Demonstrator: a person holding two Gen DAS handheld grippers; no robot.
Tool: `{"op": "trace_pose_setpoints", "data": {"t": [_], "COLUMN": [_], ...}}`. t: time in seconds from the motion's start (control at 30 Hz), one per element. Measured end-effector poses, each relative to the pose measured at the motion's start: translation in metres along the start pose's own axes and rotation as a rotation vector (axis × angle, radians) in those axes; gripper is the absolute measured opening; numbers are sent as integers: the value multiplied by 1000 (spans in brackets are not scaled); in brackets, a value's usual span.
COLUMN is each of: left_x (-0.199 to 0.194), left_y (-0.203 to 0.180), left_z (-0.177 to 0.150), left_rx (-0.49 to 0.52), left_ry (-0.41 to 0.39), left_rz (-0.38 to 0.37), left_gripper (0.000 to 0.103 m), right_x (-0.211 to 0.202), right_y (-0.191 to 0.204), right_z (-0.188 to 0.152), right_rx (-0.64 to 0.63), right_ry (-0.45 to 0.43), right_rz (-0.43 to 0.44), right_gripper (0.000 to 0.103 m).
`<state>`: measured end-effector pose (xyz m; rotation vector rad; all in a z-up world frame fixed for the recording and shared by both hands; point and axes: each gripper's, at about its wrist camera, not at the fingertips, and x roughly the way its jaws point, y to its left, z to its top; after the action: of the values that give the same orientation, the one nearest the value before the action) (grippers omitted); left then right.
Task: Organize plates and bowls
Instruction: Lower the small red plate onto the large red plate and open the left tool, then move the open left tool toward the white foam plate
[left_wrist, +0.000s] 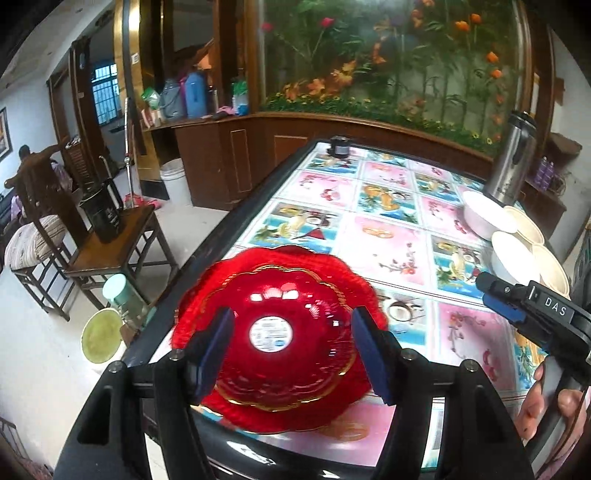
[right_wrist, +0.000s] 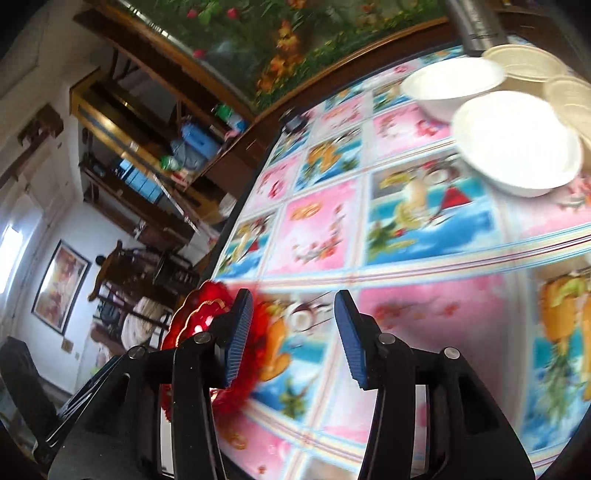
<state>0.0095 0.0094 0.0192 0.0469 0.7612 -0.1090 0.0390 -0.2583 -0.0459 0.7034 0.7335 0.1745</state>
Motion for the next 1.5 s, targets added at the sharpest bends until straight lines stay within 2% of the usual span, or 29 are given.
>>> {"op": "trace_pose_setpoints", "data": {"t": [0.4,0.6,0.67,0.73,0.93,1.0,1.13,1.23,1.3,1.37,1.5], "left_x": [11,23,28,31,44,53,76,91,99,110,136], "left_y": [-55,-103,-126,-146,-188,-195,-201,-203,-205,-207,-209], "left_z": [7,22,28,32,39,43,65,88,98,99,87], "left_rx": [50,72,84,99,124,110,47,-19,-53,-79,-82], "left_ry": [27,52,61,66,95,108,120,83,45,24,61], "left_rz": [-59,-150,-193,-228,-290,-293,-289,-283,-271,-259,-268], "left_gripper": [67,67,67,67,67,67,67,67,72,74,74], "right_x": [-64,-104,-115,-125,-141,-141,-132,-120,-115,-115,-112], "right_y": [-65,-102,-114,-119,-130,-139,-147,-141,-136,-133,-135], "right_z": [16,19,21,22,24,26,30,32,32,33,36], "right_rx": [-33,-4,43,42,31,67,121,85,42,19,28], "right_ry": [-152,-258,-286,-309,-309,-298,-266,-229,-220,-230,-222], "right_rz": [-34,-44,-12,-37,-56,-48,-22,-38,-60,-76,-100], "right_gripper": [46,46,46,46,46,50,50,50,50,50,50]}}
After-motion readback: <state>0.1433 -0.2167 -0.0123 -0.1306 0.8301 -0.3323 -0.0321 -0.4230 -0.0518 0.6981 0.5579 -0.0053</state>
